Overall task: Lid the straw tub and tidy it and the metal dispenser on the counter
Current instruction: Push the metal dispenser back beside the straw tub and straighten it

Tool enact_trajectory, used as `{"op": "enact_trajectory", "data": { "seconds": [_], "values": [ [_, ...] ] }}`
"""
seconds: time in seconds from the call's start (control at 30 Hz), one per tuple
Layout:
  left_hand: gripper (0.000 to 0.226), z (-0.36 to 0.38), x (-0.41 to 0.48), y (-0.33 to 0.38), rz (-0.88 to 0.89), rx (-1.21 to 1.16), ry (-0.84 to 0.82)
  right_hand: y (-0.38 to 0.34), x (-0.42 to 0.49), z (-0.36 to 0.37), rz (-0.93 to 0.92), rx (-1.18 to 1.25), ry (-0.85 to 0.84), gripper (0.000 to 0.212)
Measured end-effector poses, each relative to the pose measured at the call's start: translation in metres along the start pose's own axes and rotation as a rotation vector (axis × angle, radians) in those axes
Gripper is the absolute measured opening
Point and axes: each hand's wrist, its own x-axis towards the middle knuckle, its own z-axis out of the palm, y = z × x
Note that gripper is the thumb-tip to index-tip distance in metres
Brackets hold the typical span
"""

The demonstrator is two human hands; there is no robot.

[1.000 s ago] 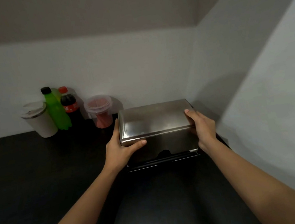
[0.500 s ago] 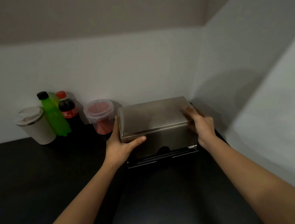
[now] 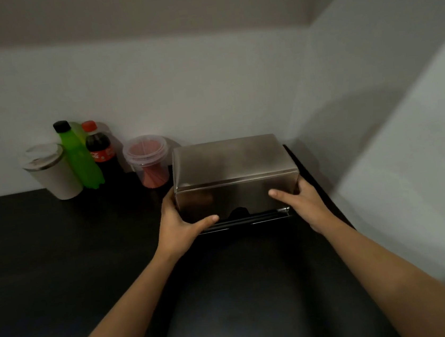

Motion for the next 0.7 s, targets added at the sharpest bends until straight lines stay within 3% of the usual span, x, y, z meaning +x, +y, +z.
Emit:
{"op": "enact_trajectory", "data": {
  "seconds": [0.27, 0.7],
  "values": [
    [0.123, 0.009, -0.015, -0.011, 0.011, 0.079, -0.044, 0.042, 0.004, 0.003, 0.076, -0.127, -0.053, 0.098],
    [0.109, 0.012, -0.009, -0.014, 0.016, 0.128, -0.014, 0.047, 0.013, 0.001, 0.017, -0.196, -0.002, 0.086]
  ]
}}
